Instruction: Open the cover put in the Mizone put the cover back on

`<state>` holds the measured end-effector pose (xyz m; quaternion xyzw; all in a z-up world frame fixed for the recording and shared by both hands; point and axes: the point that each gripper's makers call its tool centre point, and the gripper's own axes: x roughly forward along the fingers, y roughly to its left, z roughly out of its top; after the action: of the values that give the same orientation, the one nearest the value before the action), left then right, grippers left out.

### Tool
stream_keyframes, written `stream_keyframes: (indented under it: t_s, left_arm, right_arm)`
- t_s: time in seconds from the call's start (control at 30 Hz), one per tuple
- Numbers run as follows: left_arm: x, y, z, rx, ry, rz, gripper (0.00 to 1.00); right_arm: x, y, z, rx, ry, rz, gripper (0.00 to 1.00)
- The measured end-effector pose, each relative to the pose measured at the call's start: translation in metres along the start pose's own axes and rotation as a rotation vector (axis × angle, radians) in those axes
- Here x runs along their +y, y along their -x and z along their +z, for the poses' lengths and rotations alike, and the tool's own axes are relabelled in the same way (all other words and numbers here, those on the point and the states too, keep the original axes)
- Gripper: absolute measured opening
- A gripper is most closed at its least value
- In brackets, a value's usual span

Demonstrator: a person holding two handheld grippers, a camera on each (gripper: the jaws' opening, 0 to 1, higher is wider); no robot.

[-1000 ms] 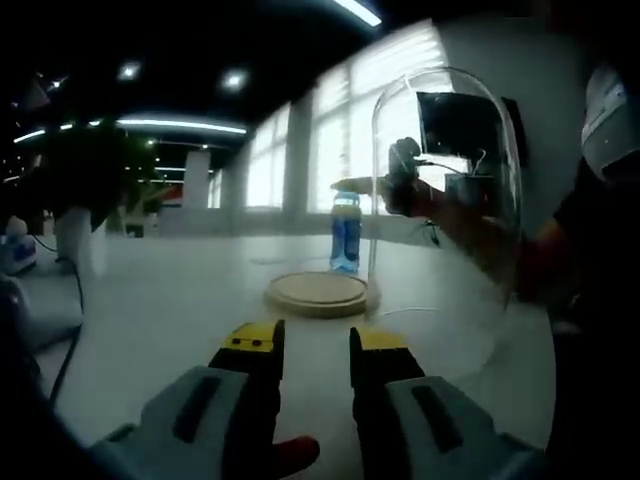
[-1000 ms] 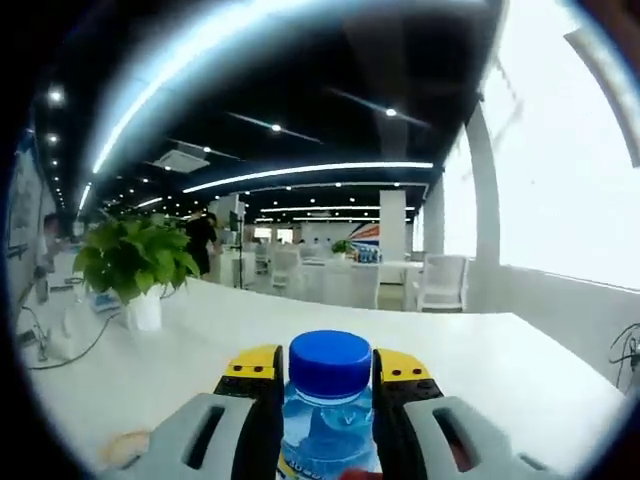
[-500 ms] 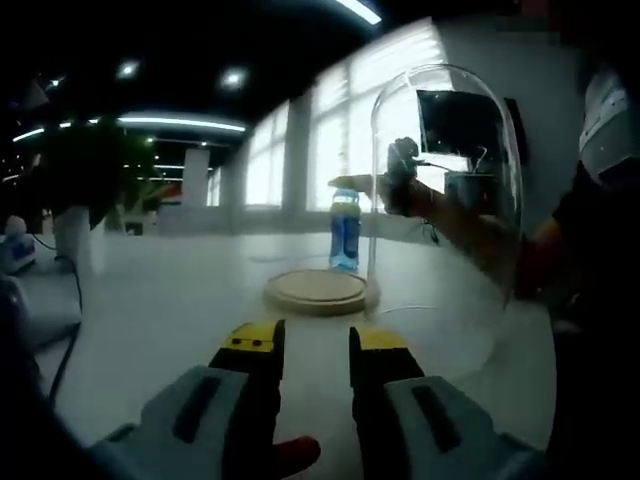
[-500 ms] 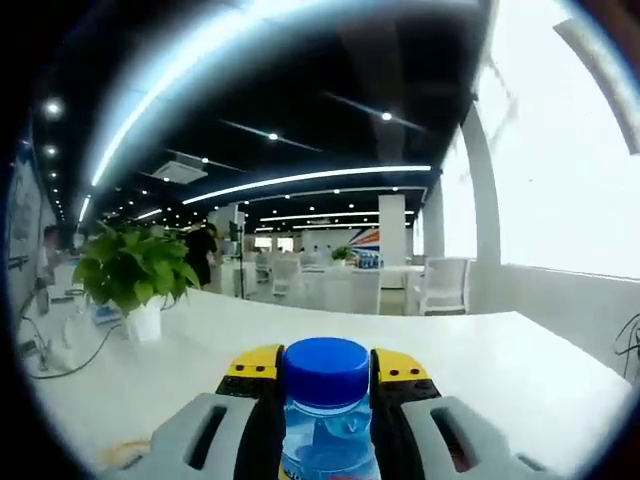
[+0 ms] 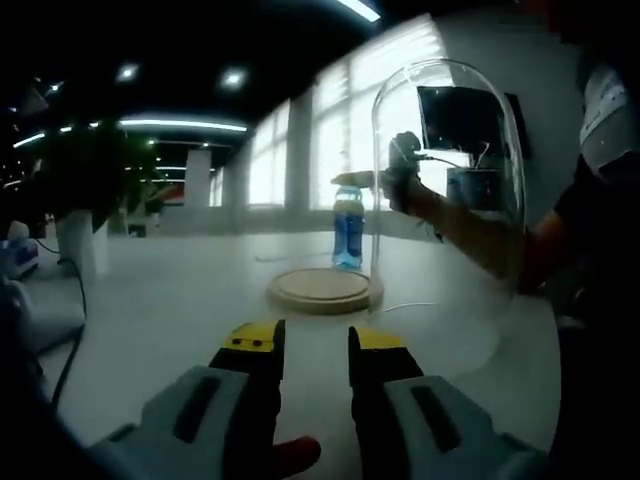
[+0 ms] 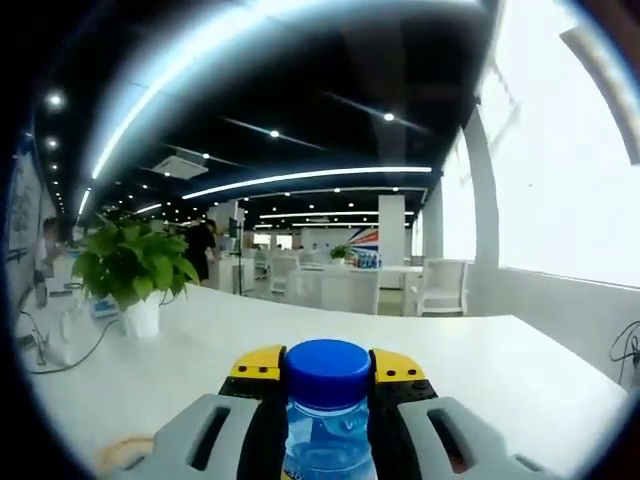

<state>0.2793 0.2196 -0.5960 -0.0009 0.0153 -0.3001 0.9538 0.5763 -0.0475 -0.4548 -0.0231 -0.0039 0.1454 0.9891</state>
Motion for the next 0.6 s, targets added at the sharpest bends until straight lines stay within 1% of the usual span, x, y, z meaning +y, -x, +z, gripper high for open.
stream_keyframes:
  t_s: [0.1,0.17,0.33,0.6]
  left_arm:
    - [0.000,0.000,0.000,0.000,-0.004,0.004,0.20]
    - [0.000,0.000,0.000,0.000,-0.005,0.004,0.20]
    - [0.001,0.000,-0.001,0.004,-0.007,0.011,0.20]
    - [0.002,0.000,0.000,0.004,-0.010,0.017,0.20]
  right_arm:
    - [0.000,0.001,0.000,0.008,-0.001,0.000,0.23]
    - [0.002,0.002,0.000,0.016,0.000,0.012,0.23]
    - [0.000,0.002,0.002,0.027,-0.033,0.021,0.23]
    - [0.010,0.015,0.008,0.021,-0.021,0.053,0.23]
